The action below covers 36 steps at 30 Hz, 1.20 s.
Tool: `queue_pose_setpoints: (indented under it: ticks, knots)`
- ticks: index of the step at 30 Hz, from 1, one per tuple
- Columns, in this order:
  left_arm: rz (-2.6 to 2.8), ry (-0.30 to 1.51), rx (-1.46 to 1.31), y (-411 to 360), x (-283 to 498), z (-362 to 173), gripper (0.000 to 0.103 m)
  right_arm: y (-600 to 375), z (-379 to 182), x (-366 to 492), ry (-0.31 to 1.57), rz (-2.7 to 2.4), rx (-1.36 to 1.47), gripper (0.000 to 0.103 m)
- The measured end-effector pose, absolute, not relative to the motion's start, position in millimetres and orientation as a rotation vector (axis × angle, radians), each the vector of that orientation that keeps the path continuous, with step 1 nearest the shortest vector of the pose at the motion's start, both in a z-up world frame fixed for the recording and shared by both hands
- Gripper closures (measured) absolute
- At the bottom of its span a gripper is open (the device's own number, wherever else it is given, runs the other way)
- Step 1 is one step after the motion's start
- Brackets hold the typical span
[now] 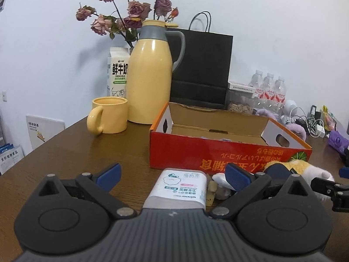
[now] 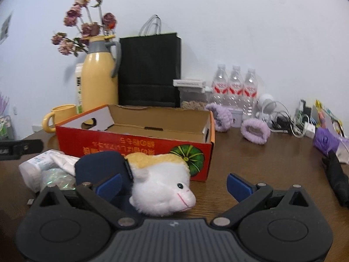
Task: Organize objects
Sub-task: 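Grasp the white-and-yellow plush toy with the right tool while the left tool grasps the white cotton-buds box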
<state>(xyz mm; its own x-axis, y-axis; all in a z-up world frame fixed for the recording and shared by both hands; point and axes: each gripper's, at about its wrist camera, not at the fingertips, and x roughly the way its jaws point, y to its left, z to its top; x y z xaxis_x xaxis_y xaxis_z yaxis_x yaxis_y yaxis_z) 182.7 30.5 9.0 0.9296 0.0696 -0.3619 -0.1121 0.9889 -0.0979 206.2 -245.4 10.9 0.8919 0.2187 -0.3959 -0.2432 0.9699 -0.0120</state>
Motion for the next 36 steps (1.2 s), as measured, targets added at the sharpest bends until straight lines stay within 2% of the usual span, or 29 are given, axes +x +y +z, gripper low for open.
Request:
queue_pose_setpoints:
  ticks: [5, 11, 13, 21, 30, 36]
  knots:
    - [0.089, 0.369, -0.116, 29.7, 182.0, 8.0, 0.000, -240.1, 9.4, 218.7, 0.432, 0.231, -0.034, 0.014]
    - [0.087, 0.373, -0.121, 29.9, 182.3, 7.7, 0.000, -230.5, -0.4, 234.0, 0.501, 0.220, -0.041, 0.045]
    - [0.084, 0.373, -0.123, 30.0, 181.9, 7.5, 0.000, -228.8, -3.7, 233.8, 0.514, 0.227, -0.046, 0.048]
    - [0.092, 0.381, -0.129, 30.6, 183.9, 6.1, 0.000, -231.6, 0.7, 221.9, 0.438, 0.207, -0.045, 0.051]
    - [0.108, 0.396, -0.131, 31.4, 186.4, 3.6, 0.000, -252.3, 16.2, 195.8, 0.255, 0.156, 0.037, 0.054]
    - [0.124, 0.406, -0.126, 31.6, 187.6, 1.4, 0.000, -255.2, 17.3, 192.3, 0.250, 0.178, 0.036, 0.054]
